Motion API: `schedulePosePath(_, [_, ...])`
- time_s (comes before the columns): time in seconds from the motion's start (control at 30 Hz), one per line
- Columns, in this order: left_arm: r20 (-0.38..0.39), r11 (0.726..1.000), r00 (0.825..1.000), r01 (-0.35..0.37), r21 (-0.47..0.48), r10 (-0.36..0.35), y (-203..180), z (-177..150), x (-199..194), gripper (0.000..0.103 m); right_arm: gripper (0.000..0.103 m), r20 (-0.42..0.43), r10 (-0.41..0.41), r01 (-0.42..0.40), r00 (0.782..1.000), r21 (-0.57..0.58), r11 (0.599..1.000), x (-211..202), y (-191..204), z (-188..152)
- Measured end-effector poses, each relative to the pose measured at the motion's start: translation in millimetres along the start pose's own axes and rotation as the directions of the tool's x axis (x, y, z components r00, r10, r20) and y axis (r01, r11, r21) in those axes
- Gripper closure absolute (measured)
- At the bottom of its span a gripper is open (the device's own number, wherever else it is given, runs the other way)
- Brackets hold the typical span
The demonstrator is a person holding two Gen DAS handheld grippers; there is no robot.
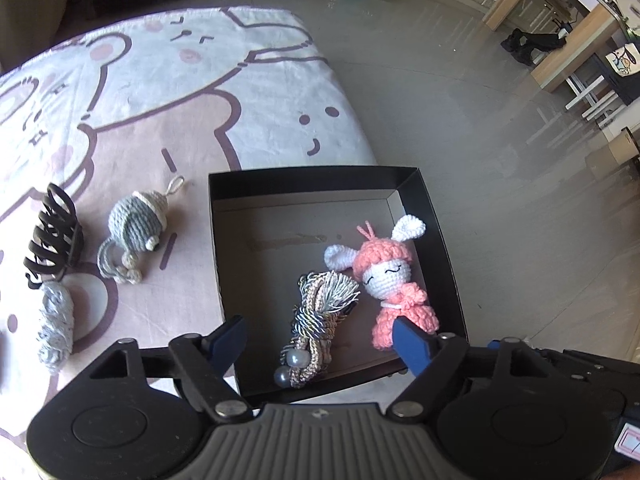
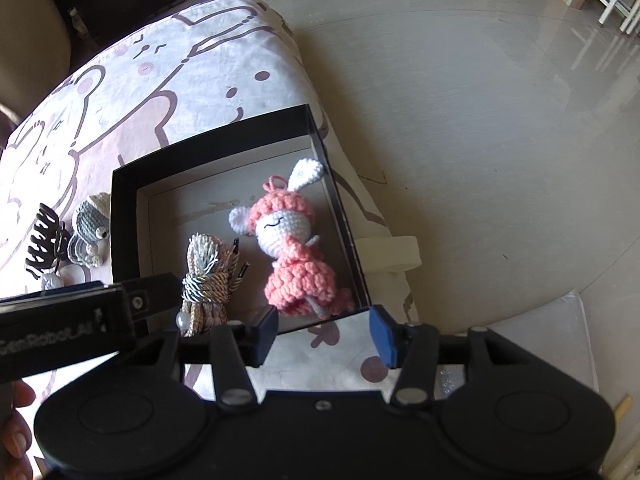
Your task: Organize objects
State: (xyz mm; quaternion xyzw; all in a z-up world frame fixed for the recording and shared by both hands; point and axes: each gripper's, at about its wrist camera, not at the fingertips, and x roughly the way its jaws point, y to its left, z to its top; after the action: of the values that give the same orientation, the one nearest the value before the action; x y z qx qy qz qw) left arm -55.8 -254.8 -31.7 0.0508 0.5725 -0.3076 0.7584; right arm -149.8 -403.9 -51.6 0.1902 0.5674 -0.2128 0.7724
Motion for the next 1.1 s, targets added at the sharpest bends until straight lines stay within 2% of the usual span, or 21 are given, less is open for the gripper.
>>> schedulePosePath(0.17, [0.032, 0.997, 0.998, -0.059, 0.046, 0.058, -3, 0, -6, 0.007, 0.041, 0.014, -0.011, 0.011, 1.0, 0.022, 1.0, -2, -5, -3])
schedulePosePath(0.3, [0.033, 0.995, 0.996, -0.081, 0.05, 0.08, 2, 1, -7, 0.001, 0.03, 0.018, -0.01, 0.009, 1.0, 0.026, 1.0, -2, -6, -4])
schedulePosePath(0.63, [0.019, 0.987, 0.989, -0.148, 0.066, 0.147, 14, -1, -6, 0.0, 0.01, 0.034, -0.001, 0.0, 0.999, 0.019, 1.0, -6, -3, -5])
schedulePosePath(1.1, [0.0, 0.979, 0.982, -0.189, 0.07, 0.19, 28, 0, -7, 0.0, 0.004, 0.065, -0.024, 0.023, 0.998, 0.012, 1.0, -14, 0, -5])
